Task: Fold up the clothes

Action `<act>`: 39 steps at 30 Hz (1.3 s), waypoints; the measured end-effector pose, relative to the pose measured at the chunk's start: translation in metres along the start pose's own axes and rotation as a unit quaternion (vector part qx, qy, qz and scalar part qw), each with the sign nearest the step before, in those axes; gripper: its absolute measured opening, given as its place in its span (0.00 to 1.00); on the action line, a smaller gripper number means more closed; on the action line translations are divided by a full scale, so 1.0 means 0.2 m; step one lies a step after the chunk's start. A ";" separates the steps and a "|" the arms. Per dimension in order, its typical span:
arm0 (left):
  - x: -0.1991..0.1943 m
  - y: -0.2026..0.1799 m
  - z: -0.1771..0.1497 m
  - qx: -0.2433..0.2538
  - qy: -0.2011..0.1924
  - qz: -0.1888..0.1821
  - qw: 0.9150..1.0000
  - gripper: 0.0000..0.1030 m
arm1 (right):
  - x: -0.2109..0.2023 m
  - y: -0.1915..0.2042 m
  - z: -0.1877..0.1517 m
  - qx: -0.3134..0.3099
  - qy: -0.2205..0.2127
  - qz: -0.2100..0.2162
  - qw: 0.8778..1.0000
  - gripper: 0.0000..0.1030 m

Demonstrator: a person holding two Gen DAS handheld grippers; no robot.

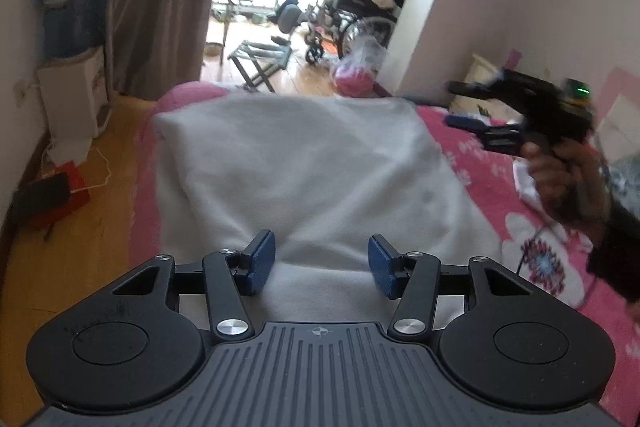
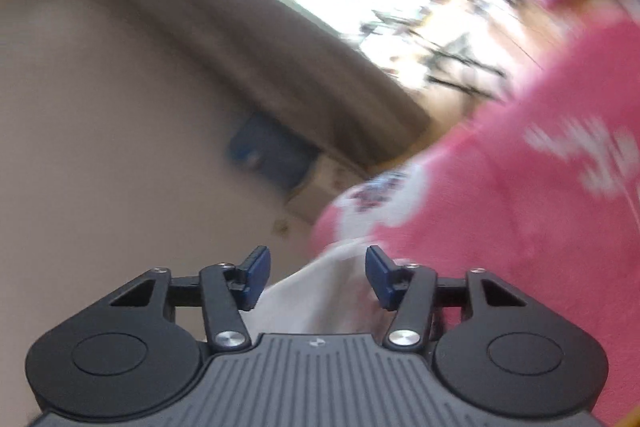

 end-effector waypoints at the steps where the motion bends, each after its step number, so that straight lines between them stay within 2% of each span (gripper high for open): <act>1: -0.04 -0.01 0.02 -0.003 -0.014 0.000 1.000 0.50 | -0.03 0.11 -0.04 -0.046 0.013 0.010 0.999 0.47; 3: -0.10 -0.03 0.05 -0.009 -0.033 -0.008 0.999 0.50 | -0.05 0.33 -0.21 -0.141 0.050 0.020 0.989 0.41; 5: -0.11 -0.09 0.01 0.005 -0.026 -0.012 1.000 0.50 | -0.06 0.46 -0.43 -0.218 0.092 0.020 0.971 0.29; 9: -0.10 -0.18 -0.16 0.057 0.017 0.002 0.998 0.50 | -0.07 0.49 -0.86 -0.304 0.164 0.001 0.939 0.22; 11: -0.11 -0.21 -0.23 0.082 0.025 0.018 0.996 0.50 | -0.10 0.48 -0.95 -0.333 0.155 -0.022 0.930 0.21; 15: -0.21 -0.21 -0.20 0.092 -0.009 0.041 0.995 0.50 | -0.18 0.60 -0.94 -0.308 0.116 0.007 0.944 0.21; 17: -0.21 -0.20 -0.19 0.090 -0.008 0.052 0.994 0.50 | -0.18 0.63 -1.00 -0.317 0.116 0.003 0.941 0.22; 19: -0.14 -0.18 -0.24 0.099 0.022 0.079 0.992 0.51 | -0.12 0.60 -1.09 -0.315 0.147 -0.024 0.937 0.21; 20: -0.12 -0.18 -0.26 0.100 0.031 0.090 0.990 0.53 | -0.13 0.59 -1.10 -0.312 0.148 -0.030 0.938 0.22; 24: -0.23 -0.17 -0.29 0.076 0.012 0.115 0.990 0.52 | -0.26 0.62 -1.14 -0.289 0.136 -0.038 0.947 0.22; 29: -0.43 -0.19 -0.34 0.030 -0.012 0.142 0.989 0.52 | -0.46 0.59 -1.17 -0.234 0.136 -0.078 0.960 0.23; 33: -0.54 -0.30 -0.36 0.002 -0.031 0.157 0.987 0.55 | -0.62 0.60 -1.22 -0.218 0.139 -0.100 0.961 0.24; 34: -0.57 -0.33 -0.37 -0.002 -0.037 0.162 0.986 0.56 | -0.65 0.60 -1.24 -0.216 0.139 -0.108 0.960 0.26; 37: -0.63 -0.42 -0.43 -0.025 -0.046 0.180 0.982 0.70 | -0.78 0.60 -1.28 -0.200 0.139 -0.132 0.961 0.36; 39: -0.67 -0.46 -0.48 -0.045 -0.049 0.194 0.979 0.83 | -0.86 0.60 -1.32 -0.193 0.140 -0.155 0.959 0.40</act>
Point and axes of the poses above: each gripper's, at about its wrist camera, not at the fingertips, and x roughly the way its jaws point, y to its left, z to its top, the point moved 9 cm from there along x, roughly the way its jaws point, and after that the axes turned 1 degree about x, right-handed, at the moved point
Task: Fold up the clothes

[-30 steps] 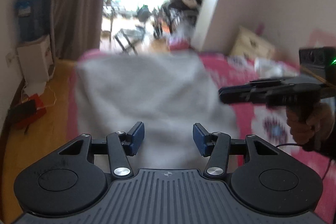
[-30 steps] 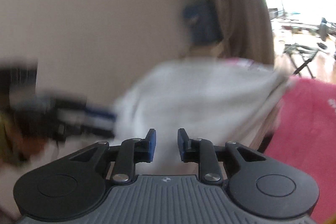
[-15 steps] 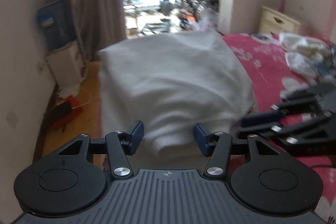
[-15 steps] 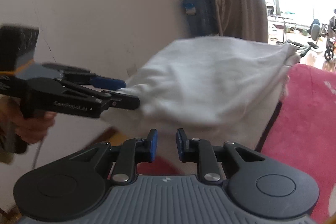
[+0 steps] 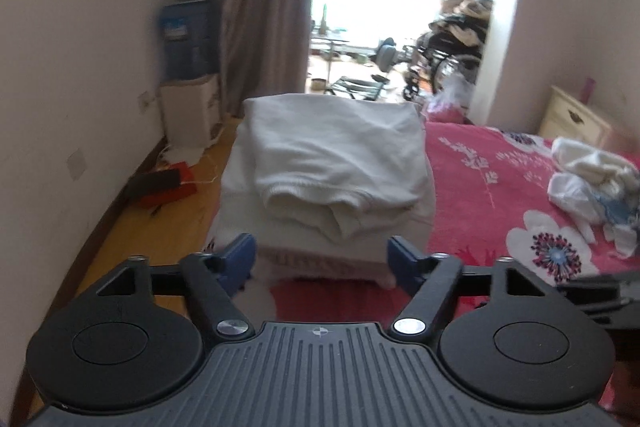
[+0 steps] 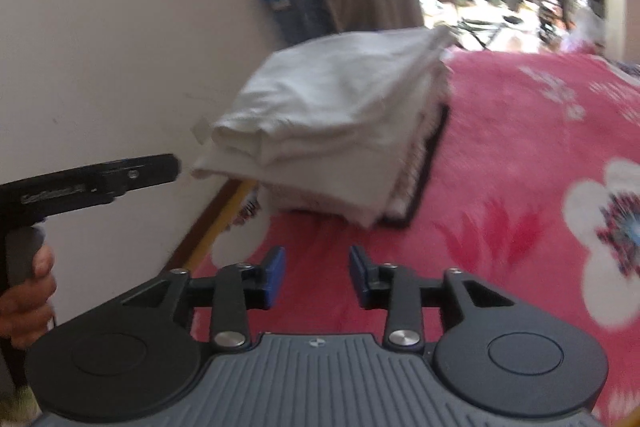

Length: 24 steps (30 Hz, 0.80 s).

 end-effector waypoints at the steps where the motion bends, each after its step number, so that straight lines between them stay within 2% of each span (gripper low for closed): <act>1: -0.02 -0.01 -0.02 -0.007 0.003 0.005 1.000 0.86 | -0.03 0.00 -0.02 0.000 -0.001 -0.012 1.000 0.41; 2: -0.03 -0.02 -0.05 -0.012 0.008 0.009 1.000 0.91 | -0.06 -0.01 -0.04 0.000 -0.002 -0.021 1.000 0.41; 4: -0.06 -0.03 -0.11 -0.023 0.018 0.023 0.999 0.94 | -0.11 -0.01 -0.08 0.001 -0.006 -0.038 0.999 0.44; 5: -0.08 -0.04 -0.13 -0.026 0.022 0.031 0.999 0.95 | -0.14 -0.01 -0.09 0.000 -0.009 -0.045 0.999 0.50; 9: -0.13 -0.05 -0.19 -0.034 0.028 0.062 0.997 0.99 | -0.23 0.00 -0.11 -0.011 -0.029 -0.069 0.997 0.62; 12: -0.16 -0.06 -0.20 -0.045 0.018 0.082 0.995 1.00 | -0.26 0.03 -0.12 -0.017 -0.031 -0.077 0.996 0.72; 17: -0.21 -0.09 -0.19 -0.030 0.008 0.119 0.992 1.00 | -0.28 0.09 -0.11 -0.043 -0.040 -0.086 0.995 1.00; 20: -0.21 -0.09 -0.19 -0.029 0.011 0.126 0.992 1.00 | -0.29 0.10 -0.09 -0.049 -0.052 -0.095 0.993 1.00; 24: -0.21 -0.07 -0.19 -0.018 0.008 0.163 0.986 1.00 | -0.28 0.08 -0.08 -0.043 -0.057 -0.113 0.991 1.00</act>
Point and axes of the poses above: each gripper's, at about its wrist camera, not at the fingertips, and x roughly the way its jaws point, y to its left, z to its top, the point moved 9 cm from there along x, roughly the way its jaws point, and after that the axes turned 1 degree about x, right-handed, at the moved point
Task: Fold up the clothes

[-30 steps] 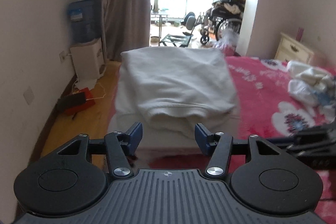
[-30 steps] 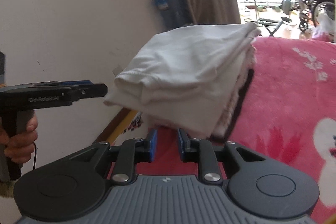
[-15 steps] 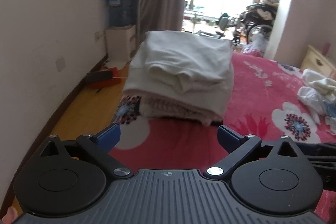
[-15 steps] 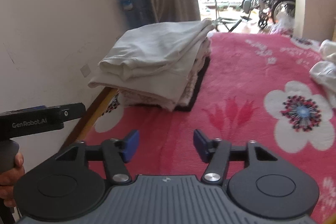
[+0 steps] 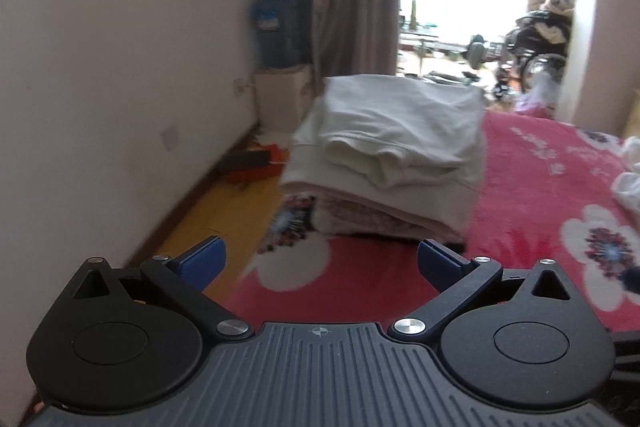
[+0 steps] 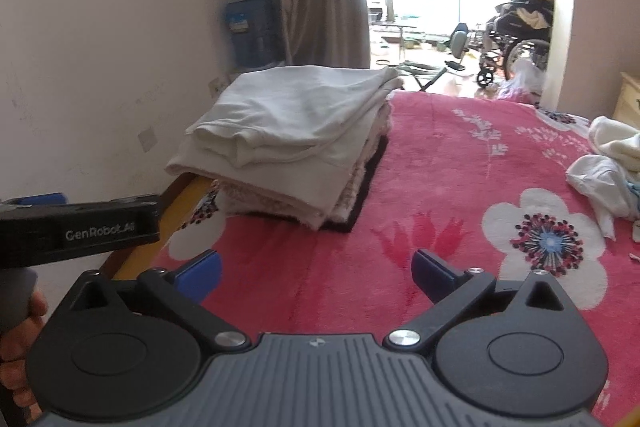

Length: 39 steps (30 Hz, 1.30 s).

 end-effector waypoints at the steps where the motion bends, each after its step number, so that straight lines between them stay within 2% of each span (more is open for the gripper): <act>1: 0.01 0.01 0.00 0.000 0.003 0.005 1.000 1.00 | 0.01 -0.01 0.00 0.001 -0.001 -0.005 1.000 1.00; 8: 0.05 0.06 -0.05 -0.024 0.032 0.016 0.999 1.00 | 0.04 0.00 0.00 0.004 -0.001 -0.022 1.000 1.00; 16: 0.05 0.08 -0.09 -0.015 0.041 0.023 0.999 1.00 | 0.05 0.05 0.00 -0.008 0.002 -0.029 1.000 1.00; 39: 0.06 0.07 -0.07 0.009 0.034 0.034 0.999 1.00 | 0.08 0.06 -0.02 -0.021 0.018 -0.048 0.998 1.00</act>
Point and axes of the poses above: each gripper's, at about its wrist camera, not at the fingertips, and x roughly the way its jaws point, y to its left, z to its top, the point moved 9 cm from there along x, roughly the way its jaws point, and after that the axes turned 1 degree about x, right-handed, at the moved point
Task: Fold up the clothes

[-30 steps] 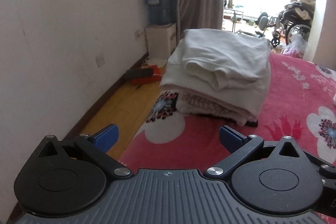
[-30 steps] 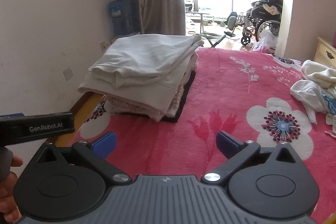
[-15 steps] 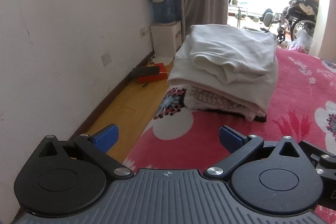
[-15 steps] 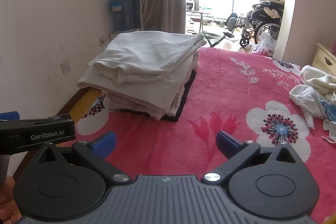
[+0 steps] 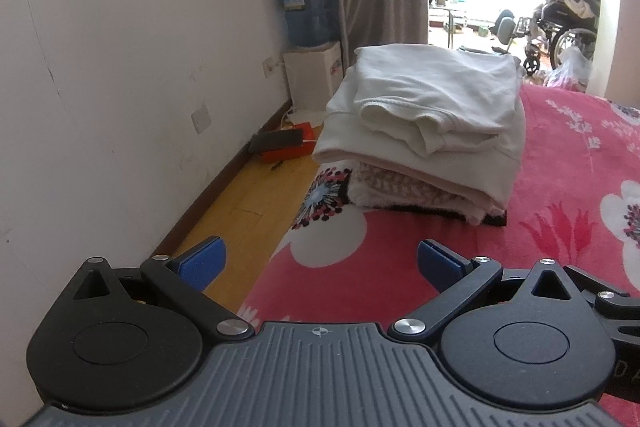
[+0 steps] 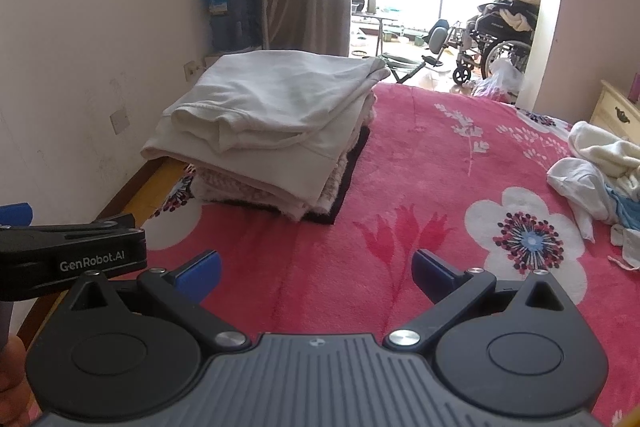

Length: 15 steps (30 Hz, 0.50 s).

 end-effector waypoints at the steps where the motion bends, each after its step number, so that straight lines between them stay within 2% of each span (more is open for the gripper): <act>1: 0.00 0.00 0.00 0.000 -0.001 0.001 1.000 1.00 | 0.00 0.00 0.00 0.000 0.001 -0.001 1.000 1.00; 15: 0.00 0.00 0.00 0.002 -0.003 0.004 1.000 1.00 | 0.00 0.00 0.00 -0.006 0.001 -0.005 1.000 1.00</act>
Point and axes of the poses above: each gripper's, at about its wrist camera, not at the fingertips, and x roughly the way its jaws point, y to its left, z to its top, the point moved 9 cm from there along x, roughly the way its jaws point, and after that the axes turned 1 degree about x, right-handed, at the moved point
